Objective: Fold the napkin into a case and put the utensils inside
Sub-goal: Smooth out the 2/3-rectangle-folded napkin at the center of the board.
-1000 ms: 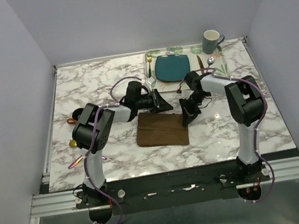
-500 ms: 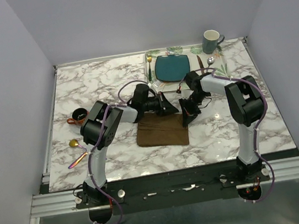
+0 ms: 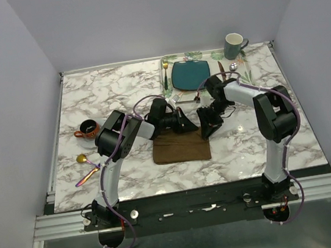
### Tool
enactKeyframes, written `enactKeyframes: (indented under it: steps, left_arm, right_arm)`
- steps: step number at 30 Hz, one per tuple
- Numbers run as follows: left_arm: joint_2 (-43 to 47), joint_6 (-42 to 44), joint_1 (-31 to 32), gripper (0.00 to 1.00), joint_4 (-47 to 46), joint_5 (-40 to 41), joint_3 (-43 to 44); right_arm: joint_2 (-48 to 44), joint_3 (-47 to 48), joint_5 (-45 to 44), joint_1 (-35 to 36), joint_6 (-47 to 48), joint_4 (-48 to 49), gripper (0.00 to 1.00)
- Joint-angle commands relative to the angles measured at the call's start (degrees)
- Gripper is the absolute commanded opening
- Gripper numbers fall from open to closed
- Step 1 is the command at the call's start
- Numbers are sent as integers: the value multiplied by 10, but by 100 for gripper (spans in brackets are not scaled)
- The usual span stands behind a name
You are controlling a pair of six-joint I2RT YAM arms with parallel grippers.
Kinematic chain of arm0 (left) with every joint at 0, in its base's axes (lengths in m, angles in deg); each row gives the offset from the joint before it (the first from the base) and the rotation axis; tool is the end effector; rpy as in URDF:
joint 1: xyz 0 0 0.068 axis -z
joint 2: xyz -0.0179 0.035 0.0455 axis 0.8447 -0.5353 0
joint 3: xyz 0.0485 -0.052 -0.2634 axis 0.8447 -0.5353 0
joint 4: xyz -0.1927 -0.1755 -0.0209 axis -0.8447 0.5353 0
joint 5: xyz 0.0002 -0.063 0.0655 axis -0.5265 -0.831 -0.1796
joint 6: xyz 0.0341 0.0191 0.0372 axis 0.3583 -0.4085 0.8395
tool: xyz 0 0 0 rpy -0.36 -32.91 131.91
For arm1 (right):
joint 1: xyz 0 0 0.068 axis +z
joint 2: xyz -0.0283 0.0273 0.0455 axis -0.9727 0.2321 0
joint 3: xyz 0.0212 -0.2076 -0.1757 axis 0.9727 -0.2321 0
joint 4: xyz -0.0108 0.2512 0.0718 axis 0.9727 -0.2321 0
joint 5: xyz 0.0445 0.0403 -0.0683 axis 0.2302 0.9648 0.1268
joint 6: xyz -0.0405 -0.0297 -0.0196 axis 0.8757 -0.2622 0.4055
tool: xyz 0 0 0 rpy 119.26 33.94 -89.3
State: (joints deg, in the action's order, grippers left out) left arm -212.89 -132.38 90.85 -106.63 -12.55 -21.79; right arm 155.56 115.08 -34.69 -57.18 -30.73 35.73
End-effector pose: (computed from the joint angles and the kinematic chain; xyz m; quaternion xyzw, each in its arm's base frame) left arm 0.3451 -0.2555 0.0856 -0.0035 0.8169 -0.5695 0.0911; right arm 0.3352 0.1375 0.1482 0.1594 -0.9497 -0.2682 0.0268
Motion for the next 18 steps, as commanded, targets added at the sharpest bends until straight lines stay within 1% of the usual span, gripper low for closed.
enactKeyframes:
  steps: [1, 2, 4, 5, 10, 11, 15, 18]
  left_arm:
    - [-30, 34, -5, 6, 42, 40, -8]
    - [-30, 34, -5, 6, 43, 41, -8]
    - [-31, 32, -3, 10, 44, 42, -5]
    - [-31, 32, -4, 11, 44, 42, -4]
    - [-30, 38, -3, 16, 58, 44, -2]
    - [-30, 39, -3, 16, 59, 46, -2]
    - [-30, 43, -3, 16, 63, 47, -2]
    - [-29, 43, -4, 16, 65, 46, -2]
  right_arm:
    - [-52, 13, 21, -8, 58, -42, 45]
    - [-69, 15, 38, -9, 69, -46, 45]
    - [-77, 32, 53, -10, 73, -47, 46]
    - [-76, 38, 76, -10, 73, -50, 46]
    - [-59, 40, 127, -9, 20, 3, 40]
    - [-52, 40, 133, -9, -10, 23, 39]
    - [-13, 33, 136, -9, -46, 60, 34]
    - [13, 19, 109, -9, -50, 68, 30]
